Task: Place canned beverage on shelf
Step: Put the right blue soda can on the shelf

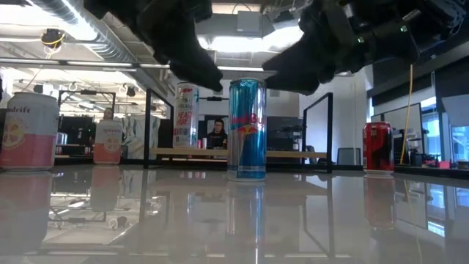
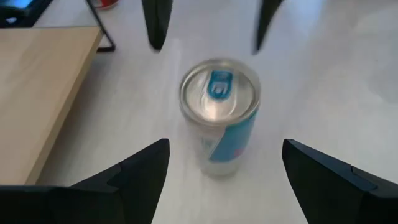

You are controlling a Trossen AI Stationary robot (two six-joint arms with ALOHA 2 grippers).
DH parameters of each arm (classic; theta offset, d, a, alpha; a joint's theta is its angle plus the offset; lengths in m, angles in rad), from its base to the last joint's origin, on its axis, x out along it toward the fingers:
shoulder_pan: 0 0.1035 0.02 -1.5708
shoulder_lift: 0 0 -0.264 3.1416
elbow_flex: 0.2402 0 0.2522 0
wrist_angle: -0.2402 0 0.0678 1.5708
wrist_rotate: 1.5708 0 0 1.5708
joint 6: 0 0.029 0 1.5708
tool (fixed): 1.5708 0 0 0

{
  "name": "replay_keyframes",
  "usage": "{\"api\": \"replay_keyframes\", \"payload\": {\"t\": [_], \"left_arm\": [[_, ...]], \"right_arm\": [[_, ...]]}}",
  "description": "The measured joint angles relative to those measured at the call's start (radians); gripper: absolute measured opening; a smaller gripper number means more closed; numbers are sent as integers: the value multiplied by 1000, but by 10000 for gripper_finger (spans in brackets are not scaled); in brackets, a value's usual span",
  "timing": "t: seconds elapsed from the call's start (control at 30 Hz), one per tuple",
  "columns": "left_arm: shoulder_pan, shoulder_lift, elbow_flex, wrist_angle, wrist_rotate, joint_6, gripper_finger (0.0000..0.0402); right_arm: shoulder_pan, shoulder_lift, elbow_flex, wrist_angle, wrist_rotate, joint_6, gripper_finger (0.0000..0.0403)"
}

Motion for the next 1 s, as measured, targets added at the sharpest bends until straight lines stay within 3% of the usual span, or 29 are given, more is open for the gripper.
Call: {"api": "replay_keyframes", "payload": {"t": [0.2, 0.33, 0.6, 0.87, 1.0], "left_arm": [[-9, 0, -92, 117, -30, -23, 302], [-8, 1, -173, 263, -29, -27, 302], [-10, 1, -214, 306, -46, -26, 302], [-59, -22, -214, 287, -54, -27, 302], [-111, -77, -214, 216, -50, -46, 302]], "right_arm": [[0, 88, 41, 5, -36, 19, 387], [-1, 161, 85, 5, -49, 8, 395], [-1, 207, 138, 4, -21, -40, 349], [-1, 203, 149, 2, -14, -87, 223], [-8, 150, 147, -18, -4, -130, 220]]}}
